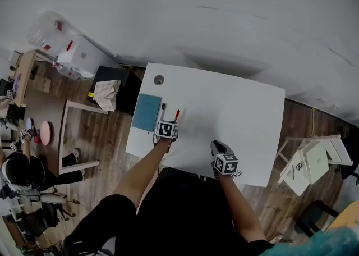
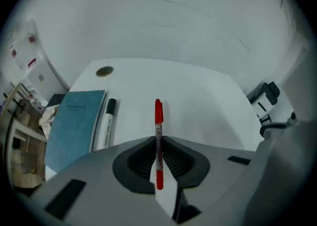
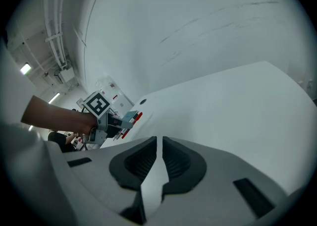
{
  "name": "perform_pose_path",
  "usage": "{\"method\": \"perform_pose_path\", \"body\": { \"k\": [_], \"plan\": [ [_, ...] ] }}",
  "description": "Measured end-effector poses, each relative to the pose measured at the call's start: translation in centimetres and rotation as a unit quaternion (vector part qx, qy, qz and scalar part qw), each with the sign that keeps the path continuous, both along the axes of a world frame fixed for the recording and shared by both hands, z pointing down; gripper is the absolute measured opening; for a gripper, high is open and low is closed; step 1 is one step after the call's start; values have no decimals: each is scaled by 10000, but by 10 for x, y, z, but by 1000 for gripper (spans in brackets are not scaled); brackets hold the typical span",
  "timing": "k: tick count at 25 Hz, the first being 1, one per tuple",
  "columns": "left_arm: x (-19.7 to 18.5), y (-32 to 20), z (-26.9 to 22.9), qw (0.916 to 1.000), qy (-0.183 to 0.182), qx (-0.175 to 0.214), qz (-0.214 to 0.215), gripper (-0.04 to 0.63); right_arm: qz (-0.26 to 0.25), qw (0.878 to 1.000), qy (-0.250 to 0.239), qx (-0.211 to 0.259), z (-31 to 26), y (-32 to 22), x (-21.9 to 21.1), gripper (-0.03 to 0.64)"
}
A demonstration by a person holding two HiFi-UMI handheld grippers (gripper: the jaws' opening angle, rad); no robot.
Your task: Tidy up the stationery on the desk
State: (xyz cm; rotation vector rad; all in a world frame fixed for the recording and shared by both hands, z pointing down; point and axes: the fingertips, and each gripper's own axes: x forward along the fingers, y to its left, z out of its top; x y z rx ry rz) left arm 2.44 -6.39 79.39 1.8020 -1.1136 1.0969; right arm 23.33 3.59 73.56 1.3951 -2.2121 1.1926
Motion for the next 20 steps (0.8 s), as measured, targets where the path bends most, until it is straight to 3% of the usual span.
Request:
{"method": "perform_pose_path", "body": {
  "k": [9, 16, 20],
  "plan": [
    [-41, -26, 6, 9996, 241, -72, -125, 51, -260, 9993, 236, -94, -2, -9, -63, 55],
    [-49, -34, 26, 9978, 435, -372, -347, 51, -66, 9989, 421, -175, -1, -12, -68, 55],
    [-54, -38, 28, 9980, 405, -360, -335, 51, 1, 9990, 397, -227, 1, -11, -73, 55]
  ]
}}
